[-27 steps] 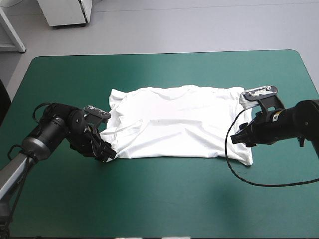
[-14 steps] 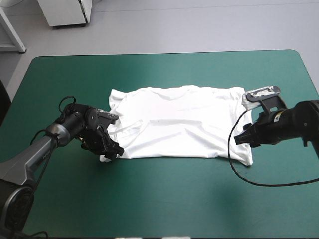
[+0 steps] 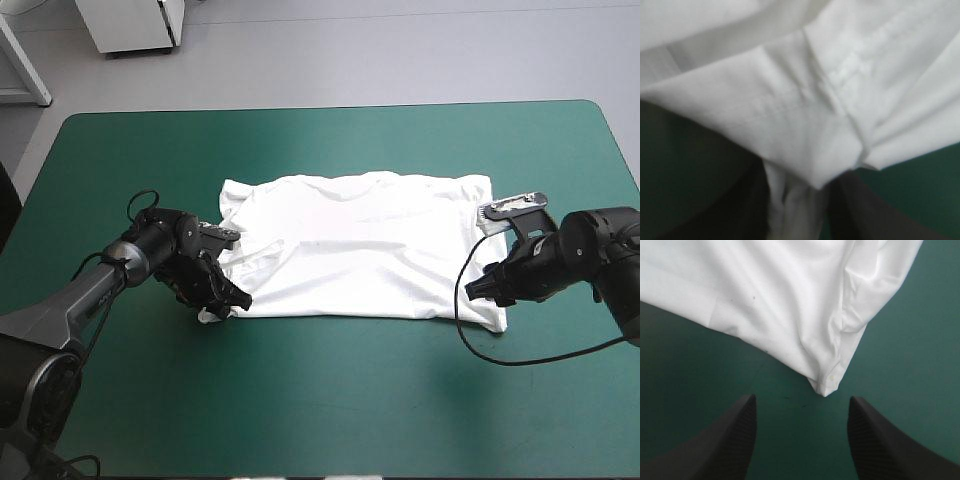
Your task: Fold the cloth
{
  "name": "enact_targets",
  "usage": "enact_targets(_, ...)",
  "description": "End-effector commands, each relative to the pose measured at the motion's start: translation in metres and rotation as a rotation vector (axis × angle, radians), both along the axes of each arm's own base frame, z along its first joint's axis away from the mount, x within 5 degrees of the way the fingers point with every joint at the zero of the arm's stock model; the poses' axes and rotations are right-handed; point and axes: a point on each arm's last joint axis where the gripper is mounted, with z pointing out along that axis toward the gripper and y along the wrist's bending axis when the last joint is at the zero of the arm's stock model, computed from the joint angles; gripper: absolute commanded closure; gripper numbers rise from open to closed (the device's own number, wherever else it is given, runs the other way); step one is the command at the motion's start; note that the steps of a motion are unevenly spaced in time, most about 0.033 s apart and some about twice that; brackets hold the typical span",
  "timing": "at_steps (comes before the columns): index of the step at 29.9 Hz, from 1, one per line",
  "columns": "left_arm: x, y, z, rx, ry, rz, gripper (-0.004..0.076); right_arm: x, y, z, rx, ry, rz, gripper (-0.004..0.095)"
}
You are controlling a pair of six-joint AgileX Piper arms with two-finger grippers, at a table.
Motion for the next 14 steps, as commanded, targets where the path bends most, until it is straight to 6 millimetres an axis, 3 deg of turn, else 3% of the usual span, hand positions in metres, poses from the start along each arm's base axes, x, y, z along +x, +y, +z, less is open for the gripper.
enact_targets(1, 0.002, -0.003, 0.011, -0.033, -0.057, 0.002, 0.0680, 0.007, 0.001, -0.002, -0.005, -0.041, 0.000, 0.0377)
enact_targets(2, 0.002, -0.004, 0.011, -0.042, -0.059, -0.011, 0.0748, 0.009, 0.001, -0.008, -0.014, -0.017, 0.001, 0.0377)
enact_targets(14, 0.002, -0.005, 0.011, -0.059, -0.058, -0.032, 0.0746, 0.040, -0.004, -0.056, -0.149, 0.168, -0.027, 0.0364)
